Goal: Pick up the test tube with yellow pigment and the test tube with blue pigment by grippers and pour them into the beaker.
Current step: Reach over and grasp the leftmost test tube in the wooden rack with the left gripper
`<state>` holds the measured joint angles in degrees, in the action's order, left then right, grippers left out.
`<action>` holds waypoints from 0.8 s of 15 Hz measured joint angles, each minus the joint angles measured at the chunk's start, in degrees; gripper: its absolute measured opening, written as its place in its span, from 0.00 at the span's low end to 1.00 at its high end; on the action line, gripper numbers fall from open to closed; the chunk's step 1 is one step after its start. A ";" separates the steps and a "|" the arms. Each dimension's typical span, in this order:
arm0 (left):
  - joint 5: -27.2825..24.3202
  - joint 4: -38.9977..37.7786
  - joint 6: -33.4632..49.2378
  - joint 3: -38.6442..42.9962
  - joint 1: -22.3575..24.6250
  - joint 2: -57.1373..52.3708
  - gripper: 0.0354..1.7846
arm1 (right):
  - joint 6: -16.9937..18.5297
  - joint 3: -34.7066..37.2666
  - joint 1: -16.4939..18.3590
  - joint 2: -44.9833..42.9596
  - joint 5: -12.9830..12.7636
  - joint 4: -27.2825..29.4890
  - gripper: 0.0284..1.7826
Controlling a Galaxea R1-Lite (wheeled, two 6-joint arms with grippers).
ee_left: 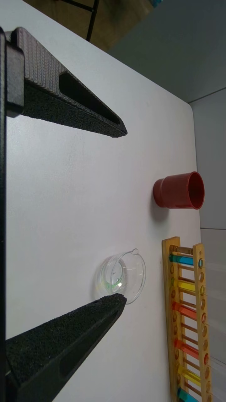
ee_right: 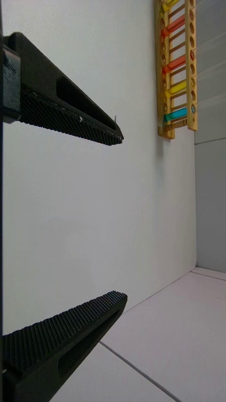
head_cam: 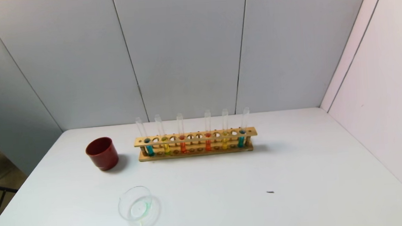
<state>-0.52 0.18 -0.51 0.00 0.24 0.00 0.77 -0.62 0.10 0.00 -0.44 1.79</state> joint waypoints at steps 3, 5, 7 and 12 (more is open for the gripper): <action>0.00 0.00 -0.01 0.00 0.00 0.00 0.98 | 0.00 0.00 0.00 0.00 0.00 0.00 0.95; 0.00 0.00 -0.01 0.00 0.00 0.00 0.98 | 0.02 0.00 0.00 0.00 0.00 0.02 0.95; 0.01 0.00 -0.01 0.00 0.00 0.00 0.98 | 0.00 0.00 0.00 0.00 0.00 0.02 0.95; 0.00 0.00 -0.01 0.00 0.00 0.00 0.98 | 0.02 0.00 0.00 0.00 0.00 0.00 0.95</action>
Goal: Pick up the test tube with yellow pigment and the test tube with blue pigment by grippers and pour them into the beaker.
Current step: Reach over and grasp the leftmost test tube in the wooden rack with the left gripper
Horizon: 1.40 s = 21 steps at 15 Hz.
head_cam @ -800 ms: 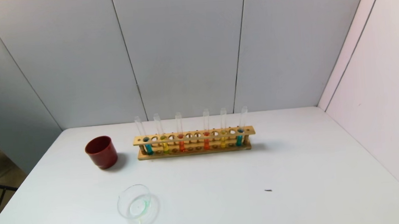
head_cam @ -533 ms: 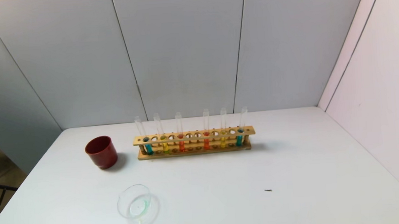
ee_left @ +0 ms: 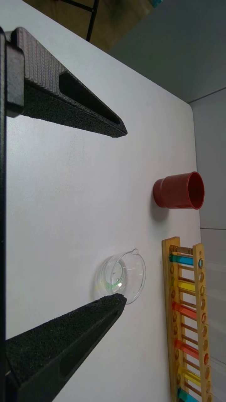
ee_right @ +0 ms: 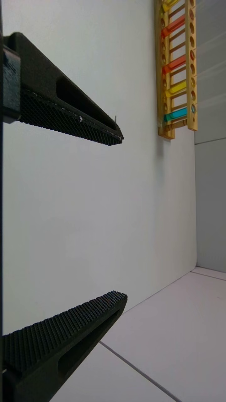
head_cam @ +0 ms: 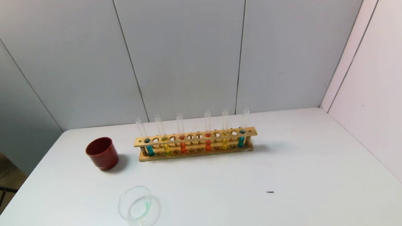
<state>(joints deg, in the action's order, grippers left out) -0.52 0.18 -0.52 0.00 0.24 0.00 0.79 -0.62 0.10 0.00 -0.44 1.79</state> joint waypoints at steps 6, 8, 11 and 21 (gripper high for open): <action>0.04 0.04 -0.22 0.00 -0.02 0.00 0.98 | 0.00 0.00 0.00 0.00 0.00 0.02 0.95; 0.43 0.74 -0.40 -0.13 0.00 0.00 0.98 | -0.02 0.00 0.00 0.00 0.00 0.00 0.95; -1.04 2.07 -3.44 -1.05 0.00 2.00 0.98 | -0.02 0.00 0.00 0.00 0.00 0.02 0.95; -7.49 -18.79 -0.71 -19.83 -1.32 42.64 0.98 | -0.02 0.00 -0.02 0.00 0.00 0.00 0.95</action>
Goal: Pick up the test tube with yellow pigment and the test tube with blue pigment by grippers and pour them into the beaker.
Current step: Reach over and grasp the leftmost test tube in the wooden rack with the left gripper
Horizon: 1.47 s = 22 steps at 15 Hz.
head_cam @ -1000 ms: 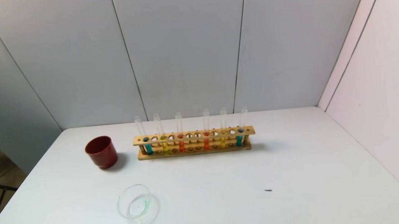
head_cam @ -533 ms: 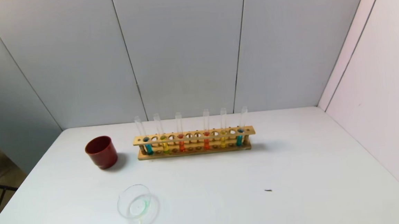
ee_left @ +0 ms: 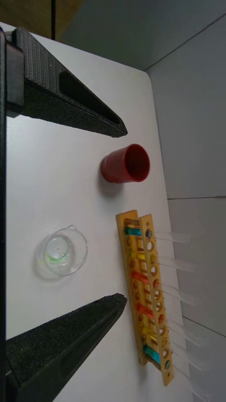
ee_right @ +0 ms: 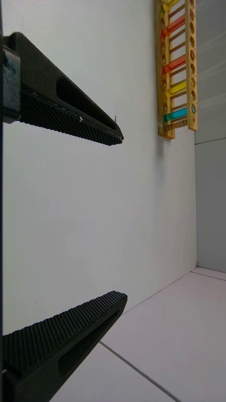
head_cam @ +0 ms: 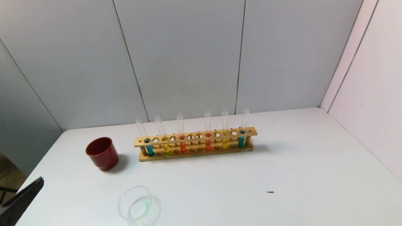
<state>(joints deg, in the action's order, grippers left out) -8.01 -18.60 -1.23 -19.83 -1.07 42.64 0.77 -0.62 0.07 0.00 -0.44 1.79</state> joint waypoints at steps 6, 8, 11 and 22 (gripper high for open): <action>0.13 -10.91 0.09 -10.57 -5.97 21.86 0.98 | 0.00 0.00 0.02 0.00 0.00 0.00 0.95; 0.33 -13.01 0.16 -12.17 -6.72 26.59 0.98 | 0.00 0.00 0.02 0.00 0.00 0.00 0.95; 1.89 -17.38 0.20 -13.62 -7.74 33.38 0.98 | 0.00 0.00 0.02 0.00 0.00 0.00 0.95; 8.03 -37.18 0.60 -14.75 -10.97 57.22 0.98 | 0.00 0.00 0.02 0.00 0.00 0.02 0.95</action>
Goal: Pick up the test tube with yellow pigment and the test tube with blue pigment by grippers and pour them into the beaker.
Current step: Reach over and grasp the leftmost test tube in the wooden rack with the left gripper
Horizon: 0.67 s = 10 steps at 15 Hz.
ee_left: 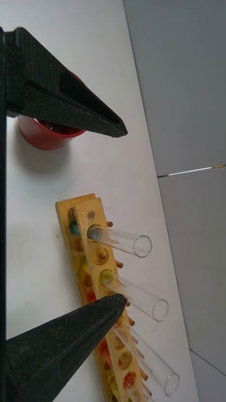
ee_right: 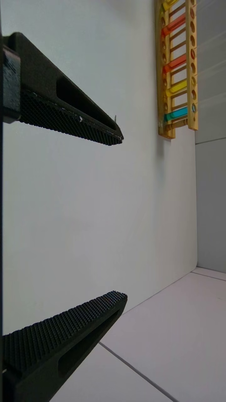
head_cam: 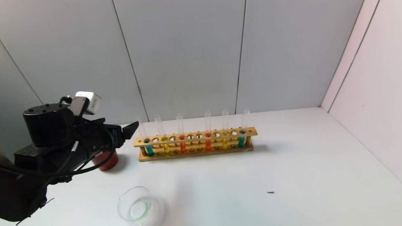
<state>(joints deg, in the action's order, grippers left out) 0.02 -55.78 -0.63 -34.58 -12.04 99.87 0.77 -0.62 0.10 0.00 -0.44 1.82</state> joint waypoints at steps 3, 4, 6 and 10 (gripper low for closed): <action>3.19 -7.11 -0.02 -0.24 -1.73 6.45 0.98 | 0.00 0.00 0.00 0.00 0.00 -0.02 0.95; 3.80 -8.83 0.20 -0.39 -2.21 8.20 0.98 | 0.00 0.00 0.00 0.00 0.00 -0.02 0.95; 4.57 -9.62 1.10 -1.27 -2.80 11.02 0.98 | 0.00 0.00 0.00 0.00 0.00 -0.02 0.95; 5.57 -9.98 1.79 -3.72 -3.66 13.95 0.98 | 0.00 0.00 0.00 0.00 0.00 -0.02 0.95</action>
<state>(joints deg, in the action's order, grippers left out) 5.60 -65.77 1.16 -38.30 -15.70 113.81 0.77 -0.62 0.10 0.00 -0.44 1.79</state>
